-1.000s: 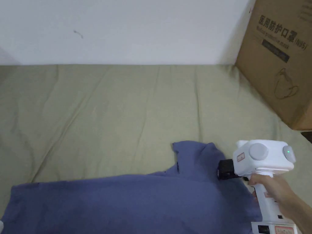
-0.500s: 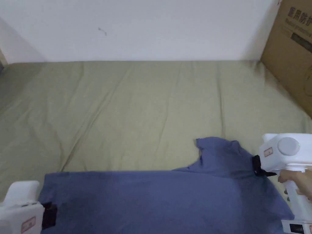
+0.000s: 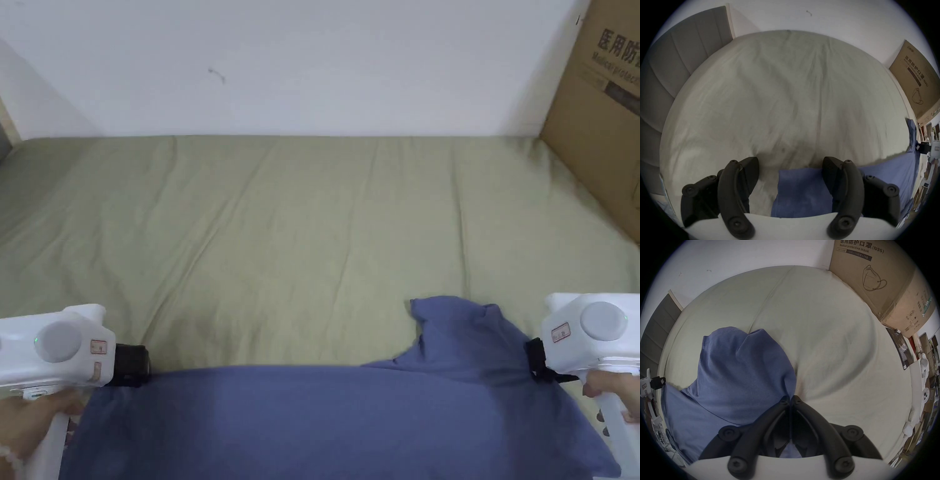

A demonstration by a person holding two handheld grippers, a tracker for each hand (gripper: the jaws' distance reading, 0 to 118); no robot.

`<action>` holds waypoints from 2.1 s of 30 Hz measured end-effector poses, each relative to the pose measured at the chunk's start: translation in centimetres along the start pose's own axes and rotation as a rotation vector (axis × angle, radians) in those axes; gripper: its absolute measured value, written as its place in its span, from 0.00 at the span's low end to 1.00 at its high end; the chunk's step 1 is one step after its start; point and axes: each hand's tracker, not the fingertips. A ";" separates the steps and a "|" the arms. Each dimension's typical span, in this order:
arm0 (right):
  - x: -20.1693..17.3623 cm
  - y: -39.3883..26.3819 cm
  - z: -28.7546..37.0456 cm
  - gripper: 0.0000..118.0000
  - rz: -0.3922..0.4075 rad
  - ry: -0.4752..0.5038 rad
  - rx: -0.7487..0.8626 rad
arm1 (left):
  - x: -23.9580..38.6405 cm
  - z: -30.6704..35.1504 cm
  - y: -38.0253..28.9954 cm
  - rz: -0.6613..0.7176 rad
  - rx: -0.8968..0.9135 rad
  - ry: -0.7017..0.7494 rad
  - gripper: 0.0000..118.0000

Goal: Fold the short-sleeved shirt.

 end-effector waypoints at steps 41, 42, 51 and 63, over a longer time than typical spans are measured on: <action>3.1 -32.2 16.8 0.71 0.080 -0.005 -0.005 | -4.9 21.9 -29.9 -0.040 0.070 0.014 0.76; 2.8 -32.3 17.2 0.73 0.097 -0.035 0.004 | -5.1 22.4 -29.8 -0.028 0.079 0.006 0.80; -3.2 -29.6 21.5 0.02 0.054 0.060 0.261 | -3.9 24.8 -28.3 0.036 0.166 -0.117 0.02; -12.6 -29.2 18.4 0.00 0.124 0.181 0.214 | -9.7 20.2 -29.1 0.312 0.050 -0.356 0.97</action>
